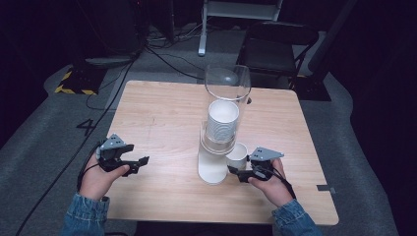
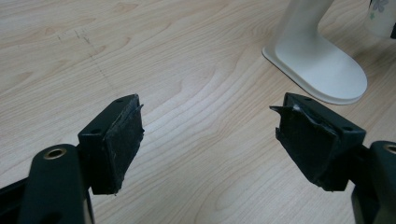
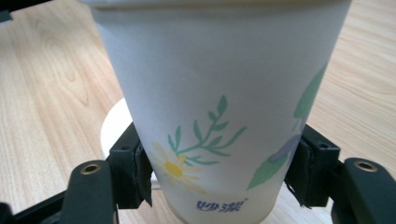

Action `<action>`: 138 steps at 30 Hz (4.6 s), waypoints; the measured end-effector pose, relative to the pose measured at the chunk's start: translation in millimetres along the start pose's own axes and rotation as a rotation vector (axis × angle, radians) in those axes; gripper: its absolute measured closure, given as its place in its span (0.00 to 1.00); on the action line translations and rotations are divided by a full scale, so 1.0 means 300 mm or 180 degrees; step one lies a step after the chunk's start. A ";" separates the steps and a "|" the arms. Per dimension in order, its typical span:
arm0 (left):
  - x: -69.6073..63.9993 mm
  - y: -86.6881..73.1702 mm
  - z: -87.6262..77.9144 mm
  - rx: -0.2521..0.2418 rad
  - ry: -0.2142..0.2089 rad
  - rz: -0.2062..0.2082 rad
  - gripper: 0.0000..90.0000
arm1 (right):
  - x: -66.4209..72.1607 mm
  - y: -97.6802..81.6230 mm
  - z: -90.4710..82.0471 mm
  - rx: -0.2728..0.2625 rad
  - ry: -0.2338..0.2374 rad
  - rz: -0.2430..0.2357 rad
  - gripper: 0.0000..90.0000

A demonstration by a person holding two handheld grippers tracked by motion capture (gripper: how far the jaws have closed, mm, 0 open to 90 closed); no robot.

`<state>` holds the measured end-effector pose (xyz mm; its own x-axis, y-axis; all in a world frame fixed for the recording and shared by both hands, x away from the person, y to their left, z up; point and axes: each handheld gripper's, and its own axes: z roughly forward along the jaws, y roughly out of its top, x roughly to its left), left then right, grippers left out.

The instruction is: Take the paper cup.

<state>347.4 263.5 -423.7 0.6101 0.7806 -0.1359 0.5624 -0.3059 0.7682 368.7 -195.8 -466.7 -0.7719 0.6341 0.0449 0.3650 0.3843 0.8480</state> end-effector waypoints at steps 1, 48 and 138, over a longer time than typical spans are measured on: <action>0.000 0.001 0.002 0.0001 0.0001 0.0007 0.25 | -0.007 0.000 -0.008 -0.0025 -0.0028 0.0019 0.39; 0.012 -0.055 -0.024 0.0061 0.0115 -0.0136 0.24 | -0.319 -0.084 -0.077 0.0121 -0.1369 0.1141 0.37; -0.123 -0.030 0.040 0.0195 -0.0155 0.0216 0.24 | -0.035 0.048 -0.242 -0.0246 -0.0435 0.0246 0.18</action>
<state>326.5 231.1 -433.1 0.6736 0.7299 -0.1164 0.5511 -0.3910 0.7371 344.2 -245.5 -416.7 -0.6632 0.7472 0.0437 0.3753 0.2815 0.8831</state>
